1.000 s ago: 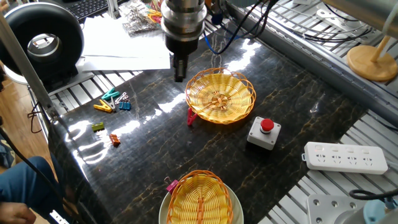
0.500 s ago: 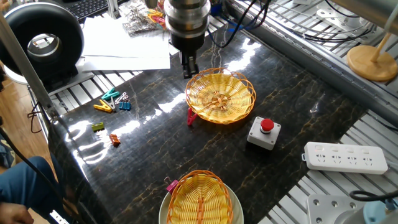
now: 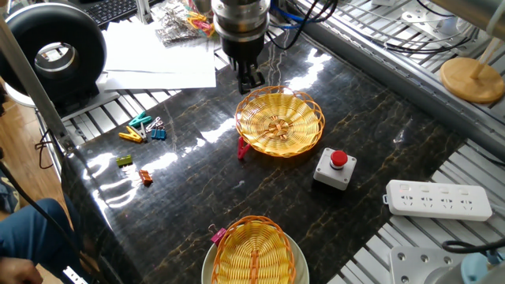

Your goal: Use a clamp

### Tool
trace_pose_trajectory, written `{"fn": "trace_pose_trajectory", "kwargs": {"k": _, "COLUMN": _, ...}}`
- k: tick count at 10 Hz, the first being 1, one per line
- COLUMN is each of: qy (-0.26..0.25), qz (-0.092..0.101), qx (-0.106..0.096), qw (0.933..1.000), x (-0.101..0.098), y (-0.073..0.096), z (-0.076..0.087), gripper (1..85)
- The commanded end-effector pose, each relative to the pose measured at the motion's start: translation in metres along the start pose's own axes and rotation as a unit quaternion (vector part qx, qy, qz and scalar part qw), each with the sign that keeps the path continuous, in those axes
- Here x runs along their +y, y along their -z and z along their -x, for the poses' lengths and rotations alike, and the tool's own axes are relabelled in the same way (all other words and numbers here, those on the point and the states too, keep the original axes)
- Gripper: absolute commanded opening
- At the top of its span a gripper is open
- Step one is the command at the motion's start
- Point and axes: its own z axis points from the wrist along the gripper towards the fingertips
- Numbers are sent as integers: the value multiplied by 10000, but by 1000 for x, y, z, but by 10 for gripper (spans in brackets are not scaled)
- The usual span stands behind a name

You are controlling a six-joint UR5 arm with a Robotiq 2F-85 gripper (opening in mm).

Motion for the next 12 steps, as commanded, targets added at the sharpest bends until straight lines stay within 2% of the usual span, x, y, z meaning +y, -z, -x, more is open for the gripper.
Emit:
{"fn": "trace_pose_trajectory", "kwargs": {"k": 1, "qy": 260, "qz": 163, "qx": -326, "qw": 9990, "x": 8, "y": 2, "z": 16, "gripper": 563}}
{"fn": "trace_pose_trajectory", "kwargs": {"k": 2, "qy": 361, "qz": 235, "qx": -351, "qw": 9985, "x": 13, "y": 1, "z": 17, "gripper": 587}}
{"fn": "trace_pose_trajectory", "kwargs": {"k": 3, "qy": 422, "qz": 437, "qx": -321, "qw": 9976, "x": 29, "y": -12, "z": 17, "gripper": 583}}
{"fn": "trace_pose_trajectory", "kwargs": {"k": 4, "qy": 457, "qz": 553, "qx": -362, "qw": 9968, "x": 46, "y": -28, "z": 20, "gripper": 577}}
{"fn": "trace_pose_trajectory", "kwargs": {"k": 5, "qy": 570, "qz": 504, "qx": -375, "qw": 9964, "x": 51, "y": -43, "z": 22, "gripper": 567}}
{"fn": "trace_pose_trajectory", "kwargs": {"k": 7, "qy": 854, "qz": 185, "qx": -192, "qw": 9960, "x": 45, "y": -69, "z": 21, "gripper": 553}}
{"fn": "trace_pose_trajectory", "kwargs": {"k": 8, "qy": 912, "qz": 91, "qx": -252, "qw": 9955, "x": 44, "y": -81, "z": 26, "gripper": 530}}
{"fn": "trace_pose_trajectory", "kwargs": {"k": 9, "qy": 1074, "qz": -5, "qx": -325, "qw": 9937, "x": 39, "y": -89, "z": 31, "gripper": 523}}
{"fn": "trace_pose_trajectory", "kwargs": {"k": 10, "qy": 1152, "qz": -10, "qx": -440, "qw": 9924, "x": 40, "y": -93, "z": 38, "gripper": 527}}
{"fn": "trace_pose_trajectory", "kwargs": {"k": 11, "qy": 1232, "qz": -56, "qx": -474, "qw": 9912, "x": 39, "y": -94, "z": 42, "gripper": 527}}
{"fn": "trace_pose_trajectory", "kwargs": {"k": 12, "qy": 1371, "qz": -107, "qx": -407, "qw": 9897, "x": 37, "y": -95, "z": 40, "gripper": 527}}
